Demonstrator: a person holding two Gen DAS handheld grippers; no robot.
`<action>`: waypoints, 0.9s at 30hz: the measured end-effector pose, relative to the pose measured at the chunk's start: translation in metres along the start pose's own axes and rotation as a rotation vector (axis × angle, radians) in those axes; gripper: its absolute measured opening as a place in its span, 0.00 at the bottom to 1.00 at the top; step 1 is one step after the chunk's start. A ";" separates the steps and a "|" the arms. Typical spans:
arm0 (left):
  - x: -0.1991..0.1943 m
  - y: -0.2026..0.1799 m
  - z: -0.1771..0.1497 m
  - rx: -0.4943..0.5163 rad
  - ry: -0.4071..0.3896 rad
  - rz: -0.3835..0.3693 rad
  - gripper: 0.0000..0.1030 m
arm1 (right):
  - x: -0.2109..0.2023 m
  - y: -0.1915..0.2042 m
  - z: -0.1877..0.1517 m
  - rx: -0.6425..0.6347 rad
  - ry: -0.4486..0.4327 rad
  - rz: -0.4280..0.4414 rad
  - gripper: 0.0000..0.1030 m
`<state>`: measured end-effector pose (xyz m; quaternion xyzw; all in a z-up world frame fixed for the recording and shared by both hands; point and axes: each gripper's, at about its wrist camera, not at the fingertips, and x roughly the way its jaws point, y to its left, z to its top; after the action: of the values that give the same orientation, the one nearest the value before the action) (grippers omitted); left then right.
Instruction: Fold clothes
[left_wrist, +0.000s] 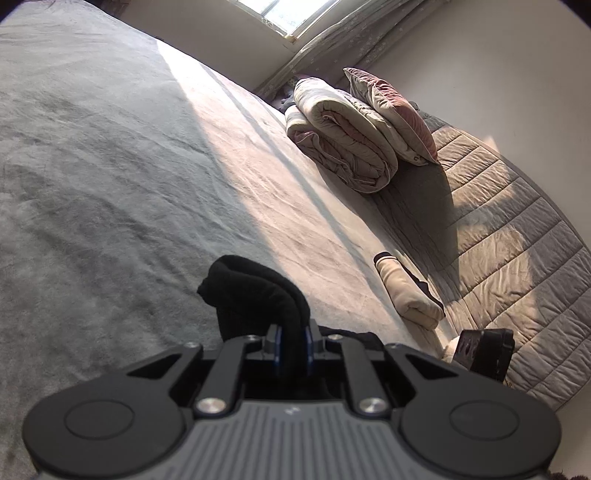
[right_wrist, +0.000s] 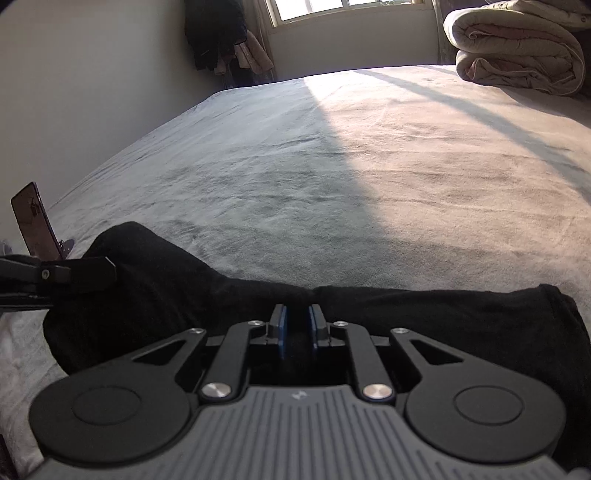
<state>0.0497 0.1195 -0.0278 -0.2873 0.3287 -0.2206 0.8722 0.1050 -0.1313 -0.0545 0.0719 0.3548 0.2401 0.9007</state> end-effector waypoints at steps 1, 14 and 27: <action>0.004 -0.003 0.000 -0.008 -0.001 -0.016 0.11 | -0.004 -0.006 0.002 0.044 0.002 0.025 0.20; 0.074 -0.037 -0.018 -0.023 0.101 -0.144 0.12 | -0.039 -0.077 0.002 0.528 0.016 0.262 0.45; 0.079 -0.053 -0.033 0.095 0.199 -0.314 0.26 | -0.055 -0.118 -0.006 0.806 0.030 0.388 0.56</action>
<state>0.0710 0.0236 -0.0493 -0.2704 0.3537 -0.3967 0.8028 0.1108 -0.2609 -0.0614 0.4789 0.4129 0.2479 0.7340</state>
